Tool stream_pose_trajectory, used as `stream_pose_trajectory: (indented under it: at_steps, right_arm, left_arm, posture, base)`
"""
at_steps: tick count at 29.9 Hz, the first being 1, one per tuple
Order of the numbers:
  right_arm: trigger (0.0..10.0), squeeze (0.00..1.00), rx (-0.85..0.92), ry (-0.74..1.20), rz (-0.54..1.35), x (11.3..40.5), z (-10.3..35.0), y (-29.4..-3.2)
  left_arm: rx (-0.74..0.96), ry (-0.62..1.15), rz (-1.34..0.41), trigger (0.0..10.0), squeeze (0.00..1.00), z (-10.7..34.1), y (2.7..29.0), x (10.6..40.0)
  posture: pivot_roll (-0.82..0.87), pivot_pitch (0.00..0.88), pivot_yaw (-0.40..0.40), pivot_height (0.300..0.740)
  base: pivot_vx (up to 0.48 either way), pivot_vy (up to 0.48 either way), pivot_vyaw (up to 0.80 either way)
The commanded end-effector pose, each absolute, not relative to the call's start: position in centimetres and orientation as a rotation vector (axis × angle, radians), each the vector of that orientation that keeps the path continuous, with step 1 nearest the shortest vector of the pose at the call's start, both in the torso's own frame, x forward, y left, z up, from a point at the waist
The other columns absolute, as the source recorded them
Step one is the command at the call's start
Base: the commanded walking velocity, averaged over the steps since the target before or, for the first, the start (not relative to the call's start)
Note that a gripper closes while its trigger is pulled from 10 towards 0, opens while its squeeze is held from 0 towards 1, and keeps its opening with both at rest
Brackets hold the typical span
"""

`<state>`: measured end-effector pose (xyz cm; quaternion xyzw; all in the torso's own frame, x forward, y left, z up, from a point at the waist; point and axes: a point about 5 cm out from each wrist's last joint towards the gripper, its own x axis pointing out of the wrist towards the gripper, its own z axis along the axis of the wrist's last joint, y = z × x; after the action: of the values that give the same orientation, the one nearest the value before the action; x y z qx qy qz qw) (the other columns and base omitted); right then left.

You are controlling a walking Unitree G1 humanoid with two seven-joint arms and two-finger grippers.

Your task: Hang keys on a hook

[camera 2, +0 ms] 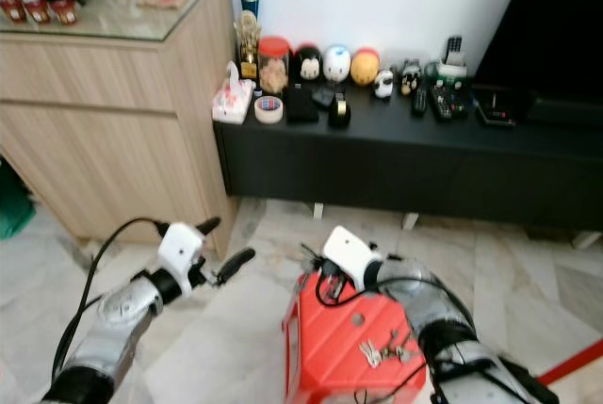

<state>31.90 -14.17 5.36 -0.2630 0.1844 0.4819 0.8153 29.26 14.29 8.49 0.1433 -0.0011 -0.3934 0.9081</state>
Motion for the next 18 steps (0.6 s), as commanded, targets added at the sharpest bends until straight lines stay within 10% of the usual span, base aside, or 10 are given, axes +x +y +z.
stream_pose_trajectory:
  at_steps: [1, 18]
  right_arm:
    - [10.0, 0.0, -0.604, 0.404, 1.085, 31.6, 5.4, -14.5]
    - [10.0, 0.0, -0.766, 0.411, 1.233, 31.0, 5.0, -13.7]
  left_arm:
    - [0.322, 0.019, -0.882, 10.0, 0.0, 8.4, 13.7, 28.9]
    - [0.429, 0.213, -1.149, 10.0, 0.0, 9.6, 12.1, 26.9]
  posture:
    - [0.07, 0.0, -0.073, 0.74]
    - [0.09, 0.0, -0.081, 0.74]
  base:
    - [0.0, 0.0, 0.0]
    - [0.0, 0.0, 0.0]
